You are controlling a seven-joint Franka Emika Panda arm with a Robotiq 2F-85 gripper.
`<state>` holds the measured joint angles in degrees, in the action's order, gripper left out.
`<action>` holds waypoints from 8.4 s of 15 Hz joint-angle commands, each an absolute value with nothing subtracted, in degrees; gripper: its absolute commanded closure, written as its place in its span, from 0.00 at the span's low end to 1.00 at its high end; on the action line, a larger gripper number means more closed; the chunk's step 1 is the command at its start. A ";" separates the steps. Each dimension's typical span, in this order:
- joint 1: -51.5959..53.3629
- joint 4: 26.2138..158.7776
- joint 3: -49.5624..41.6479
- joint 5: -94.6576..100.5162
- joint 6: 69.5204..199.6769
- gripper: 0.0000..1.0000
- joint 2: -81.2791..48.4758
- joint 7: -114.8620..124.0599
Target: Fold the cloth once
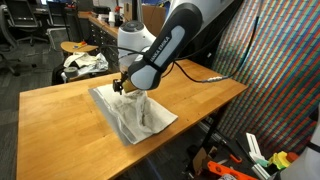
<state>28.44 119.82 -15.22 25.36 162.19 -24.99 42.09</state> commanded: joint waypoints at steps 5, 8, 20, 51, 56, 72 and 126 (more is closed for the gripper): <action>30.56 114.47 -18.67 30.30 161.67 0.00 -29.83 50.09; 30.71 113.24 -19.14 30.55 161.43 0.34 -31.09 51.17; 28.75 110.17 -17.84 29.25 157.26 0.83 -31.56 51.30; 27.20 103.45 -13.64 32.59 149.47 0.43 -34.29 61.29; 26.49 102.24 -13.89 32.58 148.54 0.81 -35.43 61.36; 21.87 102.24 -8.51 26.74 143.61 0.64 -31.91 55.03; 21.04 97.59 -0.38 6.96 141.37 0.98 -30.33 60.69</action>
